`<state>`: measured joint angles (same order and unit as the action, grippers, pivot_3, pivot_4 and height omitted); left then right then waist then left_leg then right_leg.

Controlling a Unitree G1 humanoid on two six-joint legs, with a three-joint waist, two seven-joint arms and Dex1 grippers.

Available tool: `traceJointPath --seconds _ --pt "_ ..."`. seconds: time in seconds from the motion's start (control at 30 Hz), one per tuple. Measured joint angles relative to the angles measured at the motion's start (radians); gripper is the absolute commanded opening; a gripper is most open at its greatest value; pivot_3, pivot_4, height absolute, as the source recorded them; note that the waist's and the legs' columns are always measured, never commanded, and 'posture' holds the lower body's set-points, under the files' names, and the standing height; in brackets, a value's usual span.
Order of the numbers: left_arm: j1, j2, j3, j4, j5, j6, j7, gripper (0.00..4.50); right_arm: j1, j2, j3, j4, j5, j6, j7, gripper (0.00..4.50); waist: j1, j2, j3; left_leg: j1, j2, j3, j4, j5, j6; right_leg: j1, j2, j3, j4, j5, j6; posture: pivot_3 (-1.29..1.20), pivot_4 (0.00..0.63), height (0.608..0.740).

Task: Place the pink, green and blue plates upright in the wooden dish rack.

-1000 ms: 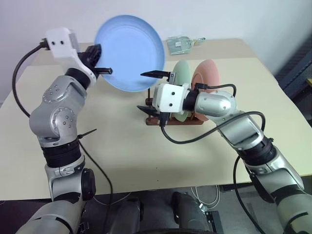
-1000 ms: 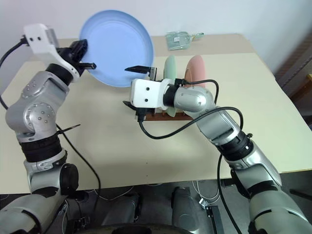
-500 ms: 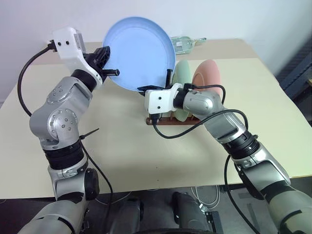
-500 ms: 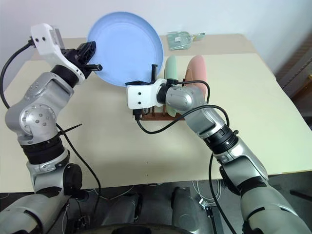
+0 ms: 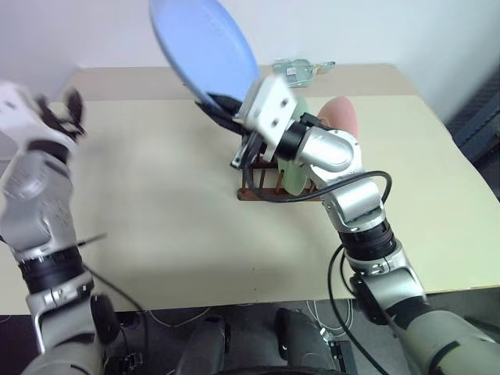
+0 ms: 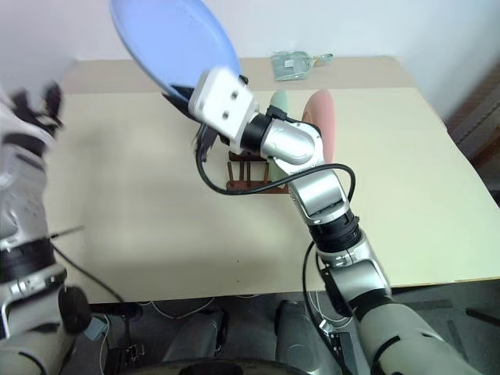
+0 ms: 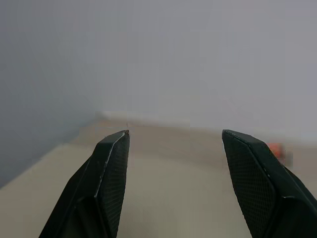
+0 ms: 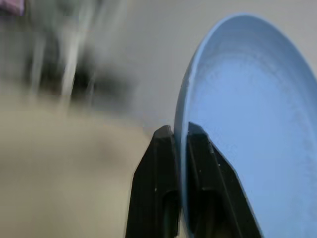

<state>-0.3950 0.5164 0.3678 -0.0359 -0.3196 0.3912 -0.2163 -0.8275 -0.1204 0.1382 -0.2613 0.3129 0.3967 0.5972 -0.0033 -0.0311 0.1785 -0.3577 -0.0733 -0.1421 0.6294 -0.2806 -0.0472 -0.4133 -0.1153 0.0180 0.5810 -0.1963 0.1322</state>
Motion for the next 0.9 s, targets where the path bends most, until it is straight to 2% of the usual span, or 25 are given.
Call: traceJointPath --seconds 0.07,0.13,0.3,0.57,0.9 --pt "0.117 -0.032 -0.124 -0.018 0.042 -0.034 -0.065 3.01 0.040 0.078 -0.111 -0.106 0.207 0.198 -0.113 0.00 0.000 0.000 0.000 0.000 0.001 0.000 -0.001 0.000 0.000 0.000 0.000 0.000 0.000 0.001 -0.002 0.00 0.150 0.740" --pt "0.165 -0.069 -0.187 -0.030 0.050 -0.040 -0.095 3.01 0.076 0.124 -0.170 -0.149 0.328 0.318 -0.218 0.00 -0.001 0.000 0.000 -0.001 0.001 0.000 -0.001 0.000 0.000 -0.003 0.001 0.000 0.000 0.001 -0.003 0.00 0.150 0.740" --pt "0.209 -0.080 -0.260 -0.094 0.075 -0.118 -0.175 3.01 0.149 0.207 -0.272 -0.188 0.537 0.521 -0.485 0.00 -0.014 0.007 0.000 -0.001 0.002 0.002 -0.003 0.000 0.000 -0.008 0.003 0.002 0.004 0.002 -0.004 0.00 0.150 0.740" --pt "0.256 -0.056 -0.315 -0.104 0.082 -0.136 -0.300 3.01 0.153 0.235 -0.352 -0.195 0.742 0.580 -0.738 0.00 -0.012 0.008 -0.001 -0.001 0.002 0.003 -0.001 0.000 0.000 -0.008 0.003 0.002 0.003 0.002 -0.004 0.00 0.150 0.740" --pt "0.256 -0.060 -0.329 -0.105 0.091 -0.133 -0.317 3.01 0.130 0.212 -0.372 -0.138 0.928 0.554 -0.903 0.00 -0.015 0.008 -0.001 -0.001 0.002 0.003 -0.002 0.001 0.000 -0.008 0.003 0.002 0.003 0.002 -0.004 0.00 0.150 0.740"
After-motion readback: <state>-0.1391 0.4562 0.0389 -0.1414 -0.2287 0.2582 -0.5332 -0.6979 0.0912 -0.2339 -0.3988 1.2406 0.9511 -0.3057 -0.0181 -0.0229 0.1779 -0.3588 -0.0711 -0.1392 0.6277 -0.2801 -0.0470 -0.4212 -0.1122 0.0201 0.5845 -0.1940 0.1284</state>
